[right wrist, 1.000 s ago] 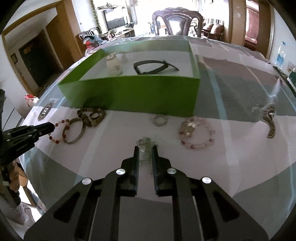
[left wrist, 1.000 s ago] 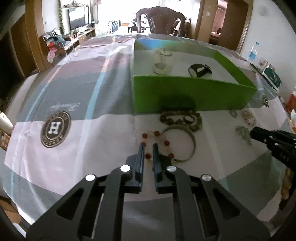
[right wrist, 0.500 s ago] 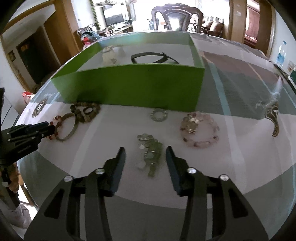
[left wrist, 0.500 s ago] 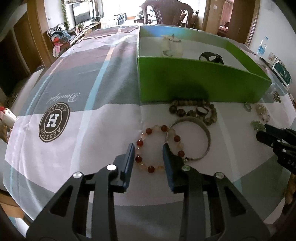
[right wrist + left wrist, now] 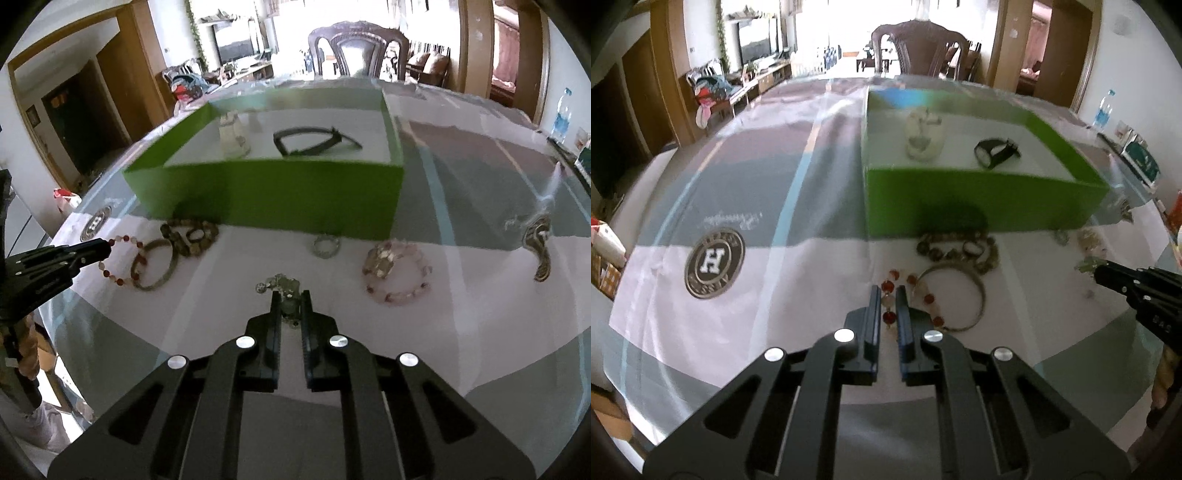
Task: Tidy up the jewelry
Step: 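Grasp the red bead bracelet with the left gripper while the right grasps the silver charm, then lift both items over the green box and release them inside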
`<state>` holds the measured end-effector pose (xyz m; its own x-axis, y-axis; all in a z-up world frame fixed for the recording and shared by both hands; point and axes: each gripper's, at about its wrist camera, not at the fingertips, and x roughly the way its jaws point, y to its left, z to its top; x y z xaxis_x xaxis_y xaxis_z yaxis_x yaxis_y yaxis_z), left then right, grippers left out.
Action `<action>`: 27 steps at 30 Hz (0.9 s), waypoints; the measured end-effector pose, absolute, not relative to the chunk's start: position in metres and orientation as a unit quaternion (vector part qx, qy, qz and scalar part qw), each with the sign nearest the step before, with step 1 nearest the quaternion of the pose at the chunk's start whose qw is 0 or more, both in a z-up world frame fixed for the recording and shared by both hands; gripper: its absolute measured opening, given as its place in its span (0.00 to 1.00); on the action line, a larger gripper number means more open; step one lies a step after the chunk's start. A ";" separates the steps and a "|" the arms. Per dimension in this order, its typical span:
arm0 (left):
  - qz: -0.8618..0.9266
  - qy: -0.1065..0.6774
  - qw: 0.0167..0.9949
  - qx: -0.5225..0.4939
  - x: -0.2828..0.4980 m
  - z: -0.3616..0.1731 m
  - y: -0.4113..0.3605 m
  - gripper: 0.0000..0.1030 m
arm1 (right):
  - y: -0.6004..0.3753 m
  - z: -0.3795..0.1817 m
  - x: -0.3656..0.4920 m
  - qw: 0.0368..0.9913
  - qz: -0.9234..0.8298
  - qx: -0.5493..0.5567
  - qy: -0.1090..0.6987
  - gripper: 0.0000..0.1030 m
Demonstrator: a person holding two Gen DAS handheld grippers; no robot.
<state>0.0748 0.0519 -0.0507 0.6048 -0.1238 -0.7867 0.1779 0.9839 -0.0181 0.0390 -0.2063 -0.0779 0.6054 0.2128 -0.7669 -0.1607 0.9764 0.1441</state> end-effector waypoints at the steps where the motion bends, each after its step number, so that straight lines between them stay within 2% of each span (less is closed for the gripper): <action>1: -0.086 0.432 0.897 0.032 0.073 -0.046 0.051 0.08 | -0.207 -0.073 0.038 0.898 0.103 0.029 0.426 0.10; 16: -0.131 0.330 0.933 0.054 0.092 0.051 0.025 0.08 | -0.213 0.008 0.072 0.936 0.104 0.009 0.337 0.10; 21: -0.136 0.336 0.931 0.037 0.134 0.062 0.016 0.08 | -0.212 0.016 0.105 0.934 0.101 0.016 0.342 0.10; 27: -0.123 0.360 0.924 0.027 0.173 0.043 0.004 0.08 | -0.204 0.003 0.138 0.925 0.094 0.021 0.368 0.10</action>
